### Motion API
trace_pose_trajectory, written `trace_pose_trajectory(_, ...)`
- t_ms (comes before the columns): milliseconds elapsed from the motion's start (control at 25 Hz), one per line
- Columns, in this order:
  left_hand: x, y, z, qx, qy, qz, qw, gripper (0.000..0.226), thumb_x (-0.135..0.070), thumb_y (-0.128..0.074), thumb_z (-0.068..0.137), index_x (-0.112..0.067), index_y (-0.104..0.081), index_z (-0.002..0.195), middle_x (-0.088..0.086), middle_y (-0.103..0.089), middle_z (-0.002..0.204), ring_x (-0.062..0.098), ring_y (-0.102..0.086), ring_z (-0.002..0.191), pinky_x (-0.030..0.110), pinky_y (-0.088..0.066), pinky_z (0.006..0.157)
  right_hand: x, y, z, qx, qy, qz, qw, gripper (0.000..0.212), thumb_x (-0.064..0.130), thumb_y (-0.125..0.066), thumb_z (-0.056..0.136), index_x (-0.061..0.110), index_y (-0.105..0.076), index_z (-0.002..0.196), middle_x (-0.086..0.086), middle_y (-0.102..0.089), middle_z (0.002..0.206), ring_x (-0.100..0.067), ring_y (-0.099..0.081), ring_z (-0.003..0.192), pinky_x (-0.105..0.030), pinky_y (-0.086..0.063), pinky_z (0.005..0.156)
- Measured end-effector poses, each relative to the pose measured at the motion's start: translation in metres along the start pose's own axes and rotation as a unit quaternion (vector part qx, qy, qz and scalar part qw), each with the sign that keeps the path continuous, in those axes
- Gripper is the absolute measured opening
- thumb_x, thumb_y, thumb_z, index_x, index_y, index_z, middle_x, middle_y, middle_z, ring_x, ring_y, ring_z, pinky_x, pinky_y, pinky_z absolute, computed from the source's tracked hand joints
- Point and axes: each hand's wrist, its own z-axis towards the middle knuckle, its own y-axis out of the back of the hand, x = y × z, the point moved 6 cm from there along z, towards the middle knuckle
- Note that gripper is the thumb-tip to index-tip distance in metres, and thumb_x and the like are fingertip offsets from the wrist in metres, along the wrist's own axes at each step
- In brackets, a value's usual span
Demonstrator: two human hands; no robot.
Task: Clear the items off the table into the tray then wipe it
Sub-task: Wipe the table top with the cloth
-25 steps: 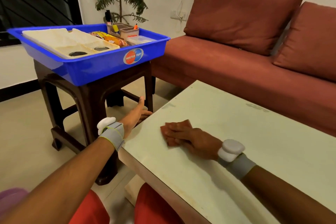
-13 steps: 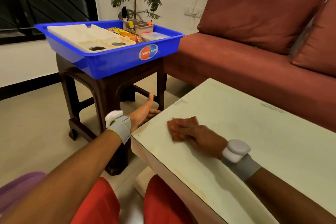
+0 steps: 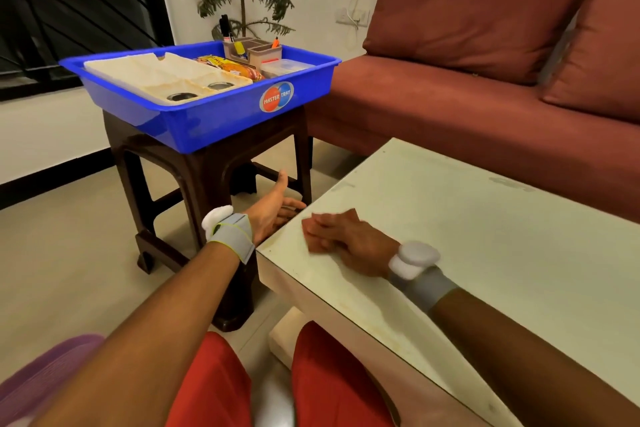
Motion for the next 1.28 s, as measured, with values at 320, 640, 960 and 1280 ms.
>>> trace_pose_trajectory(320,-0.024,-0.022,-0.011,-0.009,-0.093,0.218,0.971,0.070,-0.072,-0.028,0.087,-0.013,-0.060,0.109,0.000,-0.060,0.110,0.015,-0.057,0.097,0.033,-0.039,0.096,0.043,-0.004,-0.062,0.015,0.103,0.063,0.993,0.038,0.015,-0.045,0.097,0.015,-0.049,0.135,0.006,-0.035,0.148,-0.007,-0.024,0.141,-0.021,-0.018,0.118)
trace_pose_trajectory(640,-0.032,-0.053,-0.034,-0.062,-0.330,0.365,0.868,0.042,-0.034,-0.031,0.102,-0.011,-0.058,0.125,0.005,-0.053,0.136,0.017,-0.042,0.131,0.014,-0.024,0.093,0.040,-0.014,-0.062,0.035,0.028,0.050,0.998,0.041,0.024,-0.042,0.098,0.025,-0.042,0.139,0.003,-0.030,0.153,-0.020,-0.021,0.145,-0.038,-0.019,0.118)
trace_pose_trajectory(960,-0.021,-0.074,-0.038,0.002,-0.344,0.515,0.785,0.042,-0.035,-0.030,0.102,-0.020,-0.046,0.138,0.004,-0.031,0.153,0.015,-0.013,0.146,0.026,-0.015,0.113,-0.020,0.010,-0.079,0.025,-0.076,-0.002,0.997,0.047,0.033,-0.034,0.100,0.020,-0.032,0.145,-0.001,-0.030,0.153,-0.019,-0.023,0.143,-0.041,-0.021,0.118)
trace_pose_trajectory(1280,-0.021,-0.075,-0.042,-0.005,-0.331,0.531,0.780,0.043,-0.036,-0.030,0.102,-0.023,-0.042,0.140,0.001,-0.030,0.154,0.014,-0.014,0.146,0.027,-0.017,0.113,-0.022,0.029,-0.156,0.009,-0.029,0.005,1.000,0.060,0.062,-0.033,0.091,0.026,-0.046,0.137,0.012,-0.037,0.148,0.000,-0.026,0.140,-0.033,-0.030,0.115)
